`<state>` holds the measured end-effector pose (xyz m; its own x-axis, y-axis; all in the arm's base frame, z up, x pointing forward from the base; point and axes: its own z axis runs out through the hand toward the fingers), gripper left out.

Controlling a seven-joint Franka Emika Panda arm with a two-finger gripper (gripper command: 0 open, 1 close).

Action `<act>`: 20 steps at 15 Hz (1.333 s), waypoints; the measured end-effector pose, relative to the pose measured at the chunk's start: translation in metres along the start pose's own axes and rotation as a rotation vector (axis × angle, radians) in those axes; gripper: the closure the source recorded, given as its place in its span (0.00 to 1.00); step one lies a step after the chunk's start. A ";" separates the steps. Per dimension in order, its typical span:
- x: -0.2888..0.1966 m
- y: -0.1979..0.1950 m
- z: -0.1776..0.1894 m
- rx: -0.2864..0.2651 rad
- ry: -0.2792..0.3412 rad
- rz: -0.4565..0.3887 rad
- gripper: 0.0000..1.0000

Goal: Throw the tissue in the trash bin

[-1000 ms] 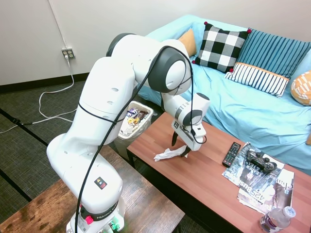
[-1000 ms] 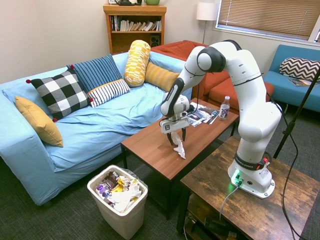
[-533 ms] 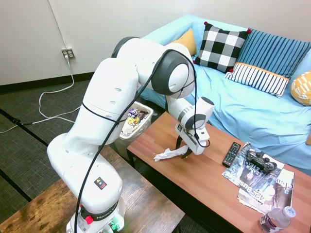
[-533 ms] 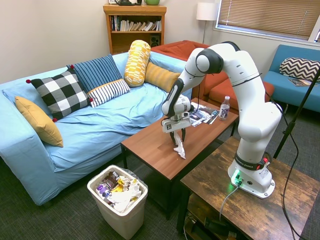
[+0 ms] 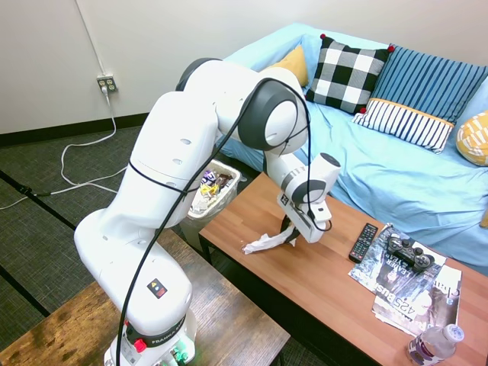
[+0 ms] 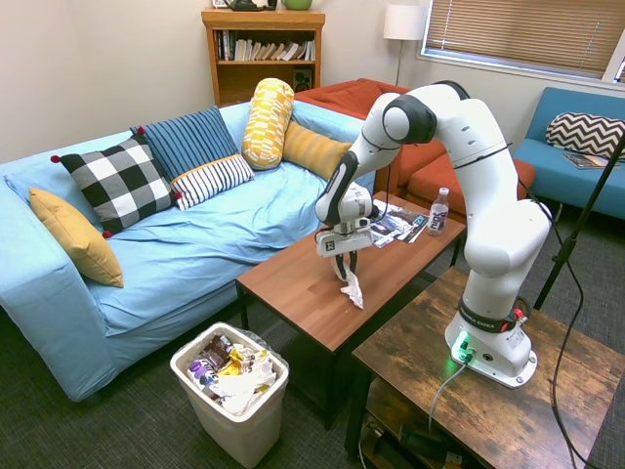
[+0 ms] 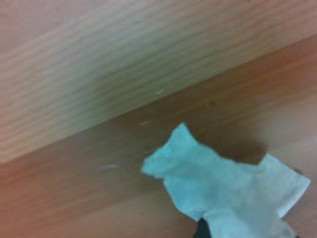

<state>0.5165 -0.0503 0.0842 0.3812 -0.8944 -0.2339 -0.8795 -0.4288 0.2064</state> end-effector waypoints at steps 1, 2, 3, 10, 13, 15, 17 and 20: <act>0.000 0.000 0.000 0.002 -0.002 -0.002 1.00; 0.000 0.000 -0.001 0.006 -0.003 -0.005 1.00; 0.000 -0.001 -0.002 0.009 -0.003 -0.012 1.00; -0.025 -0.015 -0.078 0.096 0.012 -0.091 1.00; -0.079 -0.035 -0.120 0.132 0.034 -0.180 1.00; -0.134 -0.055 -0.135 0.140 0.066 -0.253 1.00; -0.190 -0.077 -0.137 0.135 0.099 -0.319 1.00; -0.252 -0.110 -0.132 0.137 0.130 -0.393 1.00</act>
<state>0.5546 0.2057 0.2464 0.7194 -0.6791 -0.1462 -0.6870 -0.7267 -0.0048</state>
